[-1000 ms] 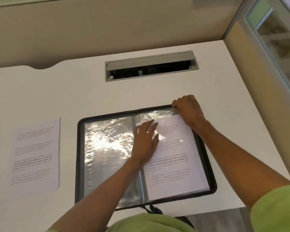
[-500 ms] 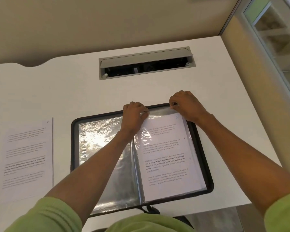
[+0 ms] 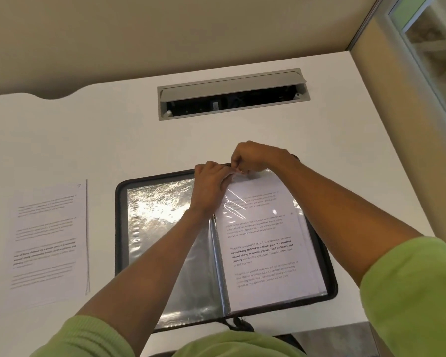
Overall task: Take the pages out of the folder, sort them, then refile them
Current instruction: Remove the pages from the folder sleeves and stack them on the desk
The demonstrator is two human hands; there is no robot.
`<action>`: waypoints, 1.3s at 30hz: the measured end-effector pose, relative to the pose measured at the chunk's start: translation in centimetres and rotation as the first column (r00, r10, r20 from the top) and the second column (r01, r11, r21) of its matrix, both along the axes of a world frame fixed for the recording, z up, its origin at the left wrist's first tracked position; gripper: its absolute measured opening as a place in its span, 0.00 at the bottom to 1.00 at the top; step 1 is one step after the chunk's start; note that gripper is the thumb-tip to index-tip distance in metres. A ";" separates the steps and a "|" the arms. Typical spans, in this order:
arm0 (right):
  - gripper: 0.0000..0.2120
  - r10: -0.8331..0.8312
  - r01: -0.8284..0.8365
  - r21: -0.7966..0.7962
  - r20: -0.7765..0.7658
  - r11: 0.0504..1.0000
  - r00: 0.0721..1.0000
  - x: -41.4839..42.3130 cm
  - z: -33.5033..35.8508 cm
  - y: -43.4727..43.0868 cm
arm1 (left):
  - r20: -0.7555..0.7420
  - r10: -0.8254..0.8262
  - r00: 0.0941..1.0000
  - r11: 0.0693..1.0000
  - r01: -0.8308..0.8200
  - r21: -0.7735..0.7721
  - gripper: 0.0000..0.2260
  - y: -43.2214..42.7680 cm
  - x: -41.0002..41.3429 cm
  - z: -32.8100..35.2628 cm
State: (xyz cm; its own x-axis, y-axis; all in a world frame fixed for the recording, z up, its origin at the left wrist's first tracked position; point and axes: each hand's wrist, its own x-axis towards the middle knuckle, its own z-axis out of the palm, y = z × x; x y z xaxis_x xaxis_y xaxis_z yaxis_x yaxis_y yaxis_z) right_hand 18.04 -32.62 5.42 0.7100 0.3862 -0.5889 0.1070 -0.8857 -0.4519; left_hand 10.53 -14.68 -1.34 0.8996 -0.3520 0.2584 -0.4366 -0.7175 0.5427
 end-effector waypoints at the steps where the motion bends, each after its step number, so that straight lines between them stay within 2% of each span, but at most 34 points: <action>1: 0.11 0.000 -0.001 -0.021 -0.033 1.000 0.999 0.3 0.0 0.0 | 0.009 -0.004 1.000 1.000 0.004 -0.001 0.08 0.1 0.0 0.1; 6: 0.13 0.090 -0.113 -0.151 -0.152 0.982 0.984 0.9 0.2 0.3 | 0.026 0.003 1.000 1.000 -0.003 -0.014 0.08 0.3 0.0 0.0; 9: 0.03 0.147 -0.188 -0.230 -0.181 0.955 0.972 0.8 0.1 0.8 | 0.021 0.001 1.000 1.000 -0.001 -0.018 0.07 0.3 -0.2 -0.1; 11: 0.05 0.202 -0.249 -0.273 -0.187 0.929 0.961 0.6 -0.2 1.0 | 0.011 0.017 1.000 0.999 -0.017 -0.028 0.07 0.2 -0.4 -0.2; 15: 0.10 0.238 -0.277 -0.270 -0.170 0.922 0.956 0.1 -0.5 0.7 | -0.075 0.242 0.967 0.960 -0.250 -0.124 0.12 -0.1 -3.2 0.1; 17: 0.09 0.216 -0.238 -0.239 -0.116 0.941 0.969 0.2 -0.5 0.2 | -0.109 0.266 0.958 0.955 -0.277 -0.106 0.16 -0.7 -6.5 -0.2; 20: 0.07 0.205 -0.205 -0.211 -0.021 0.956 0.978 0.4 -0.2 -0.2 | -0.162 0.055 0.985 0.994 -0.039 0.101 0.22 -2.3 -11.9 -1.2; 22: 0.07 0.194 -0.183 -0.207 0.034 0.961 0.980 0.7 0.3 -0.3 | -0.207 -0.034 0.978 0.964 0.087 0.250 0.26 -3.5 -14.1 -1.8; 24: 0.08 0.166 -0.147 -0.216 0.071 0.965 0.984 1.1 0.8 -0.4 | -0.230 -0.054 0.972 0.934 0.130 0.332 0.29 -4.4 -14.9 -2.2; 29: 0.09 0.125 -0.076 -0.257 0.181 0.963 0.975 2.2 1.2 -0.3 | -0.222 -0.050 0.974 0.914 0.134 0.384 0.31 -4.7 -15.1 -2.4; 32: 0.08 0.107 -0.030 -0.253 0.299 0.967 0.948 3.2 2.0 -0.2 | -0.208 -0.056 0.977 0.907 0.137 0.397 0.31 -4.6 -15.1 -2.6; 37: 0.01 0.064 0.068 -0.215 0.553 0.974 0.831 5.3 5.6 0.1 | -0.196 -0.066 0.978 0.901 0.143 0.410 0.32 -4.6 -15.2 -2.8; 39: 0.02 0.067 0.087 -0.208 0.634 0.974 0.771 6.3 7.3 0.0 | -0.190 -0.064 0.980 0.902 0.138 0.410 0.32 -4.6 -15.2 -2.9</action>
State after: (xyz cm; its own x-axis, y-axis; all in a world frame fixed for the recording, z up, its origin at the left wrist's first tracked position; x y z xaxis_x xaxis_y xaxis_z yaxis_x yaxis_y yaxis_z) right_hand 24.33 -32.60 12.74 0.9524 0.2970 -0.0694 0.2910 -0.9530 -0.0843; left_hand -4.62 -19.25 -4.28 0.8703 -0.4852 -0.0848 -0.4480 -0.8513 0.2730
